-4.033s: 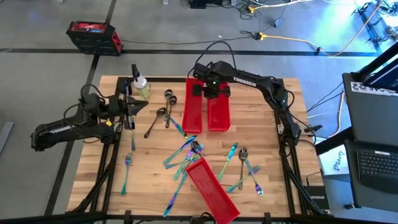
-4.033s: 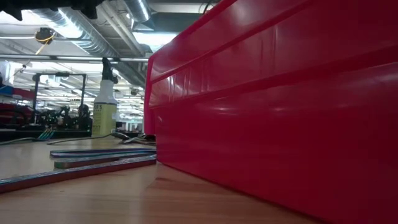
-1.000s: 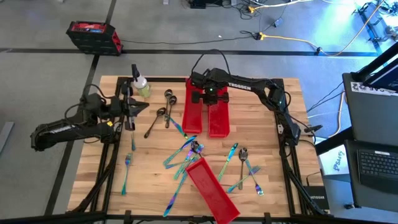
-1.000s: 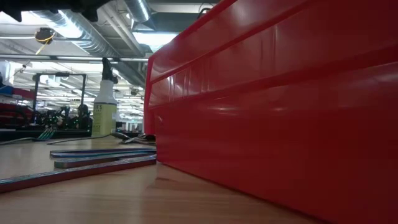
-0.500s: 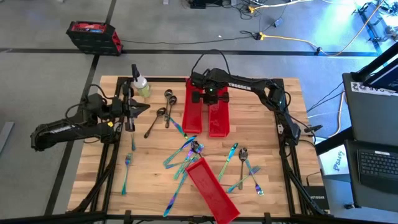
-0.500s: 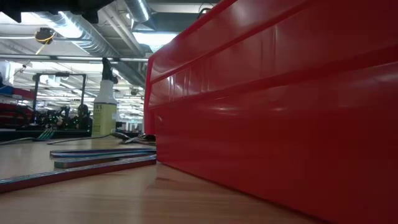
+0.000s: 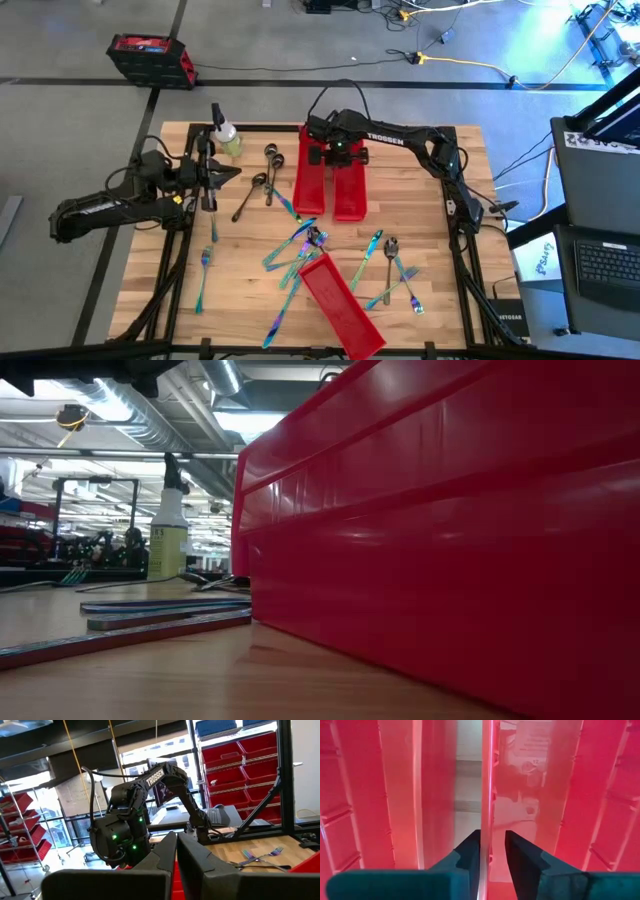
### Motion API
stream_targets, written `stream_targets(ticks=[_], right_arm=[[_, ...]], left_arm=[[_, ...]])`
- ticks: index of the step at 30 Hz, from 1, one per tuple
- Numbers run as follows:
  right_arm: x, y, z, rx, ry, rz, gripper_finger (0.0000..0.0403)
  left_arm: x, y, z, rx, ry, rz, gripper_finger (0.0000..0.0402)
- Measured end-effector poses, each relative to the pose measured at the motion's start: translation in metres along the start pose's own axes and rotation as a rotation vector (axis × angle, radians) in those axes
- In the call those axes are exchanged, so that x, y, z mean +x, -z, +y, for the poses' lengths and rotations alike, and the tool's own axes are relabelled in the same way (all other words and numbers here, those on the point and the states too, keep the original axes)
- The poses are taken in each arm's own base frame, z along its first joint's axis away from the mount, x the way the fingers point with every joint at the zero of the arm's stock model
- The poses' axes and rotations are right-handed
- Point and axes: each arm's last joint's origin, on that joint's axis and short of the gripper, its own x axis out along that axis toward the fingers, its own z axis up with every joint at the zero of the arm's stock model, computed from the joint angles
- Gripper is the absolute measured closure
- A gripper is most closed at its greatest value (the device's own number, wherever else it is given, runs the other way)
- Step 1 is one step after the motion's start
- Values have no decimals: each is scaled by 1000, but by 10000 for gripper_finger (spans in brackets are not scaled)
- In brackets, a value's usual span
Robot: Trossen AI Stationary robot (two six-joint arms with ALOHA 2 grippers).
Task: Sort silverware
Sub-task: Move the top right red silverware bin to the top center of the table
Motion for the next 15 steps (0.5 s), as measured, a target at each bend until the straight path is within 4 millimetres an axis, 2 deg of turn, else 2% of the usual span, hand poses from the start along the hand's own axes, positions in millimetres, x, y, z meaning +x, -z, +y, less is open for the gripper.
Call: stream_targets(ticks=[15], right_arm=[[0,-1,0,-6,11,-27,332]], left_arm=[[0,0,0,1,0,0,402]])
